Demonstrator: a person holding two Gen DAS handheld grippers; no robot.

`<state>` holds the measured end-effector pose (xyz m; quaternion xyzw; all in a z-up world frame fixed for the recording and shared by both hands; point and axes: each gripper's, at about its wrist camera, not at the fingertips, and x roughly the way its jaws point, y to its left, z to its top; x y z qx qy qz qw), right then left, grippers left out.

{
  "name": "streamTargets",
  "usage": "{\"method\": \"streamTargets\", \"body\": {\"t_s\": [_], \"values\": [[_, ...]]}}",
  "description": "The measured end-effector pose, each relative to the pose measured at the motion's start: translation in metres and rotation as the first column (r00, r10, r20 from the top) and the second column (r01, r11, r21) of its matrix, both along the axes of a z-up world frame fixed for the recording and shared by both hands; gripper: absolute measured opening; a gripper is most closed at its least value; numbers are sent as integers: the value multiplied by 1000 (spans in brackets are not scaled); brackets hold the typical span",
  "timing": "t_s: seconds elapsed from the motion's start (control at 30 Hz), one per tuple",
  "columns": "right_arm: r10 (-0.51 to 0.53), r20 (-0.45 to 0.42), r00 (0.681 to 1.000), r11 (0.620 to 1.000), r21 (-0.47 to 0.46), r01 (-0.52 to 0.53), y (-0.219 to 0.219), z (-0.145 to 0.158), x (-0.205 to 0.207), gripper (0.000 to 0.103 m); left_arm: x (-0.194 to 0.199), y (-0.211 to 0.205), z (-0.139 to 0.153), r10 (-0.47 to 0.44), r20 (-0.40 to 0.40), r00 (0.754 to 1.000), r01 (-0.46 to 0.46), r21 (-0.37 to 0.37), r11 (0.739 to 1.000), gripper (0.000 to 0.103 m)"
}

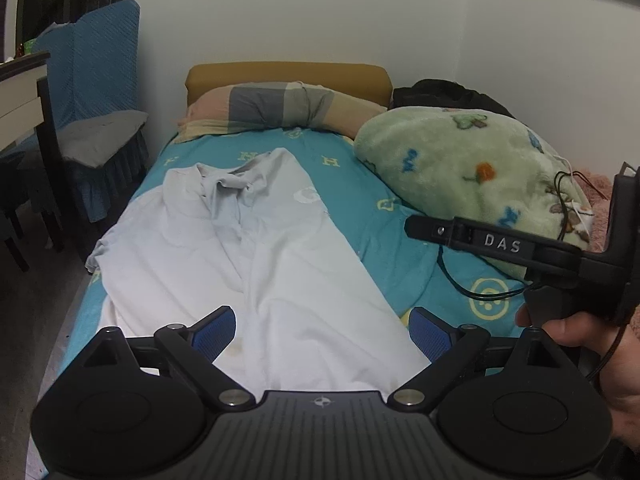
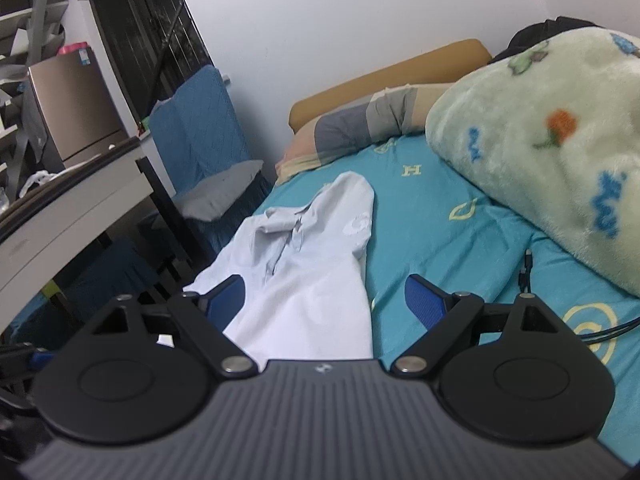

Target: Fold clothes

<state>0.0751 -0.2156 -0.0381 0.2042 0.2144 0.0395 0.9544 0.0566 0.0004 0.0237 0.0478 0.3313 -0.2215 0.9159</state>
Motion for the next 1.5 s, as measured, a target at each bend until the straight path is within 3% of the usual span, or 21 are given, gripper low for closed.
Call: {"method": "streamTargets", "body": {"t_s": [0.23,0.37,0.5,0.67,0.77,0.9,1.07,1.13,1.2,1.23,1.27,1.37,1.5], "values": [[-14,-23,1000,999,-37,13,6,-8,7,87,-8,13,17,-16,50,999,18,-47,999,98],[-6,-31,1000,1000,-13,6,9,-11,9,83,-10,21,22,-13,64,998,17,-70,997,98],[39,-32,999,999,2,-39,16,-10,21,81,-4,30,23,36,63,997,-31,-77,997,99],[104,-40,994,995,15,-104,22,-6,76,75,7,41,13,88,26,996,-85,-104,991,99],[132,-69,989,991,11,-131,31,-9,131,74,17,50,7,114,12,993,-111,-138,984,99],[162,-137,977,981,-80,-174,59,-20,207,69,41,66,-5,167,-28,986,-169,-173,970,99],[294,-172,940,935,-154,-320,109,-37,267,68,76,93,-19,279,-44,959,-283,-176,943,99],[301,-218,928,920,-189,-343,129,-52,286,67,90,104,-27,312,-80,947,-322,-192,927,99],[292,-259,921,902,-245,-355,147,-64,301,43,100,113,-33,334,-116,935,-352,-208,913,99],[282,-270,920,890,-284,-356,155,-69,307,25,105,118,-37,345,-132,929,-366,-215,905,99],[274,-265,924,880,-318,-352,162,-70,312,16,109,122,-39,354,-140,925,-377,-213,901,99],[285,-242,928,857,-370,-359,180,-62,321,16,116,130,-43,378,-152,913,-403,-215,889,99],[284,-316,905,764,-496,-413,207,-44,330,19,119,140,-44,402,-181,898,-437,-238,868,99]]}}
